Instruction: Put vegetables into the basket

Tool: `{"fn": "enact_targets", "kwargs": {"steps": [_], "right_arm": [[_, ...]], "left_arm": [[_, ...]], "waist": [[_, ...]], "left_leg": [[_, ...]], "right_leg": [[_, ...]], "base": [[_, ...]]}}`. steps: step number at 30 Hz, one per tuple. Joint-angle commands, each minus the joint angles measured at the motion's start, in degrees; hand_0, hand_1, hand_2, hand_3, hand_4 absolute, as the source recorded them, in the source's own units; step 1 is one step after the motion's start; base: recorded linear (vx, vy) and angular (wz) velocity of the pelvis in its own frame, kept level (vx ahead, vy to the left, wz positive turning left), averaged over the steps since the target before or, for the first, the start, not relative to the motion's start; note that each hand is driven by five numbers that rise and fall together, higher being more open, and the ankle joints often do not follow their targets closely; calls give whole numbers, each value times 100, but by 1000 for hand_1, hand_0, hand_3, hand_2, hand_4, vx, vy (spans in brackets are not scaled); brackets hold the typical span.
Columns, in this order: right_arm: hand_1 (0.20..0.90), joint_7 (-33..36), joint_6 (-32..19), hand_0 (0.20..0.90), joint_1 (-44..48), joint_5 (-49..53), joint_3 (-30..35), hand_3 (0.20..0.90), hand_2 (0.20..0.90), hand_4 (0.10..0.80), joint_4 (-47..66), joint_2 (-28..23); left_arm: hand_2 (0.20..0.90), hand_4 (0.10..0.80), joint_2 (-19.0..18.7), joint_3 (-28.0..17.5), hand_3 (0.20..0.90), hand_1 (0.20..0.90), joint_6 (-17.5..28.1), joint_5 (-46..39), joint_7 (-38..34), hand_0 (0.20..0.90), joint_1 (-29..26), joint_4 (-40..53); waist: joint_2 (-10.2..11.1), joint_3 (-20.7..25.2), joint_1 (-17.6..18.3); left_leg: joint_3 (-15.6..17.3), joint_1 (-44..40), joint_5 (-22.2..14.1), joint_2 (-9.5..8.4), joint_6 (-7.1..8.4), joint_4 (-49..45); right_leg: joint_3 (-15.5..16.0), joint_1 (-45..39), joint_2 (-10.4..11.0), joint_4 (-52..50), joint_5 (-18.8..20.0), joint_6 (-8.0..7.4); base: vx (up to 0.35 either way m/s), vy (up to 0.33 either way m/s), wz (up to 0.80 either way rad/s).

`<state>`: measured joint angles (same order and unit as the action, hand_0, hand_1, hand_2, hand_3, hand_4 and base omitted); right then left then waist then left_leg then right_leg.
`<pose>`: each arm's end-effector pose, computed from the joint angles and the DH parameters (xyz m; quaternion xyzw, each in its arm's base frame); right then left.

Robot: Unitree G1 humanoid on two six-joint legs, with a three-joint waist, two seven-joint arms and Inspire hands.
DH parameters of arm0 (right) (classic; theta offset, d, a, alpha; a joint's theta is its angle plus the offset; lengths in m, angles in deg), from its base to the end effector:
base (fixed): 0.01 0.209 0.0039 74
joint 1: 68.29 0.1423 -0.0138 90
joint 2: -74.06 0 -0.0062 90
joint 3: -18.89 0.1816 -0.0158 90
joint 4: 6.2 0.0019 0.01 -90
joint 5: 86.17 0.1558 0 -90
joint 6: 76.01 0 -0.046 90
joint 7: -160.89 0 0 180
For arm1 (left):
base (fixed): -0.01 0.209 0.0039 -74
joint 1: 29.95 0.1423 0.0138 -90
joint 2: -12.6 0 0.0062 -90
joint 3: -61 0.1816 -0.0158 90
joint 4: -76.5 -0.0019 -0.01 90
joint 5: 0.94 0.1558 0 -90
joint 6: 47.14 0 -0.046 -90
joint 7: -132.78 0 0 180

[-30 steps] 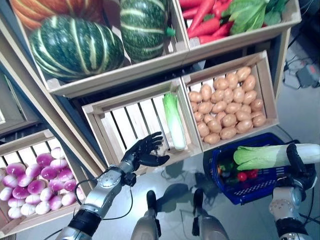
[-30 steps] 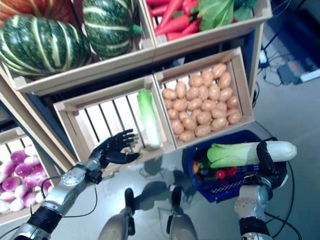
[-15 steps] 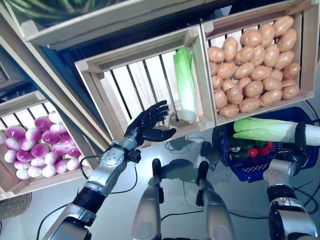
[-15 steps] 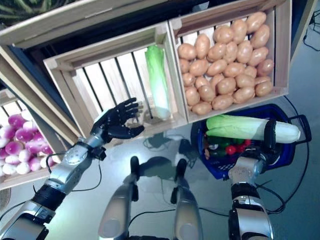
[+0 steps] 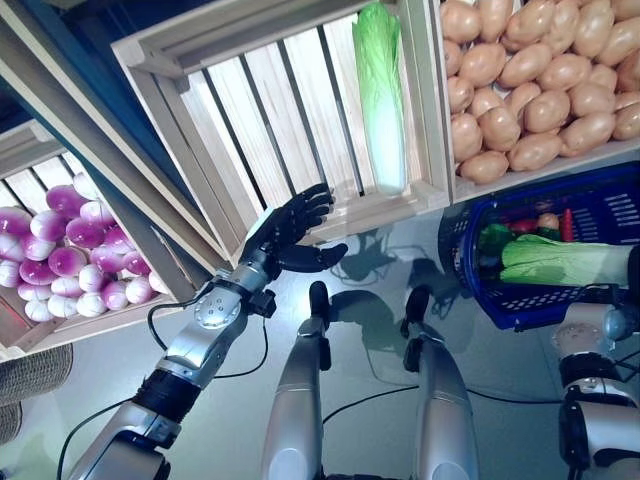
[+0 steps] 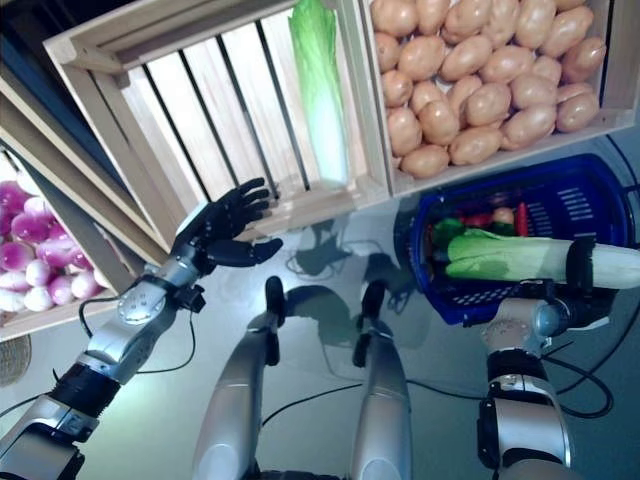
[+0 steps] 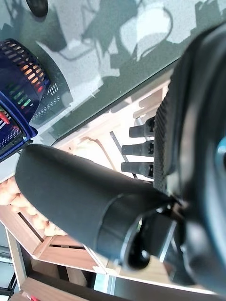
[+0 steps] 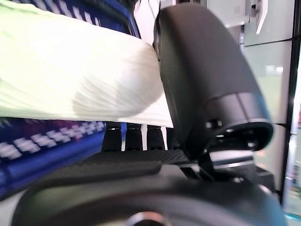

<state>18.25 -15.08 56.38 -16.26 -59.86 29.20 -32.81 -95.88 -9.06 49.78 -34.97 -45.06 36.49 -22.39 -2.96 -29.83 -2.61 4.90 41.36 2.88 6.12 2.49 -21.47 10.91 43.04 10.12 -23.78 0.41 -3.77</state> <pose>0.2887 -0.3366 0.0977 0.3914 -0.1041 -0.5833 0.7041 0.2860 0.1849 0.1173 0.0382 -0.0956 -0.1705 0.9800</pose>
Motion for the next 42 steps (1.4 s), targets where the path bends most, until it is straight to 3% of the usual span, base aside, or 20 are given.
{"fn": "enact_targets", "kwargs": {"steps": [1,12,20,21,22,35,42], "right_arm": [[300,431,-188,300,-27,-567,203,300,300,400,109,-905],[300,616,140,300,475,-1010,-192,300,300,400,246,-988],[300,222,-442,300,565,-97,12,300,300,400,598,-802],[773,308,-468,773,551,-117,33,773,773,715,643,-784],[900,388,-473,900,542,-135,62,900,900,800,688,-760],[900,1401,39,900,487,-875,119,900,900,800,370,-952],[900,1405,170,900,497,-1039,71,900,900,800,278,-924]], "left_arm": [[900,800,-150,-185,900,900,755,-145,-123,900,-398,793],[900,800,-179,-203,900,900,765,-83,-252,900,-469,907],[900,800,-224,-257,900,900,702,-222,-134,900,-467,968],[900,800,-221,-257,900,900,701,-210,-149,900,-450,988],[900,800,-214,-251,900,900,717,-188,-170,900,-433,1002],[900,800,-240,-270,900,900,803,-293,-186,900,-452,1021],[900,800,-186,-257,900,900,826,-247,-18,900,-567,1162]], "waist": [[-75,4,-29],[-240,4,-104],[-278,4,-117],[-277,4,-113],[-274,4,-106],[-254,4,-91],[-241,4,-57]], "left_leg": [[-294,380,-467,-196,109,-672],[-270,855,-507,-307,34,-891],[-285,1038,-519,-342,-6,-957],[-293,1043,-521,-349,-11,-958],[-302,1054,-523,-353,-11,-968],[-280,1003,-583,-390,-29,-1024],[-234,896,-630,-375,-21,-1052]], "right_leg": [[264,-227,9,-527,-365,13],[117,440,143,-875,-374,13],[58,694,143,-1020,-374,15],[47,711,134,-1024,-366,15],[32,724,120,-1032,-361,16],[49,669,80,-1027,-354,41],[56,560,73,-1029,-389,54]], "base": [[-44,-25,-2],[-12,-9,-1],[27,-19,6],[36,-16,2],[39,-11,2],[19,-2,1],[10,5,0]]}}
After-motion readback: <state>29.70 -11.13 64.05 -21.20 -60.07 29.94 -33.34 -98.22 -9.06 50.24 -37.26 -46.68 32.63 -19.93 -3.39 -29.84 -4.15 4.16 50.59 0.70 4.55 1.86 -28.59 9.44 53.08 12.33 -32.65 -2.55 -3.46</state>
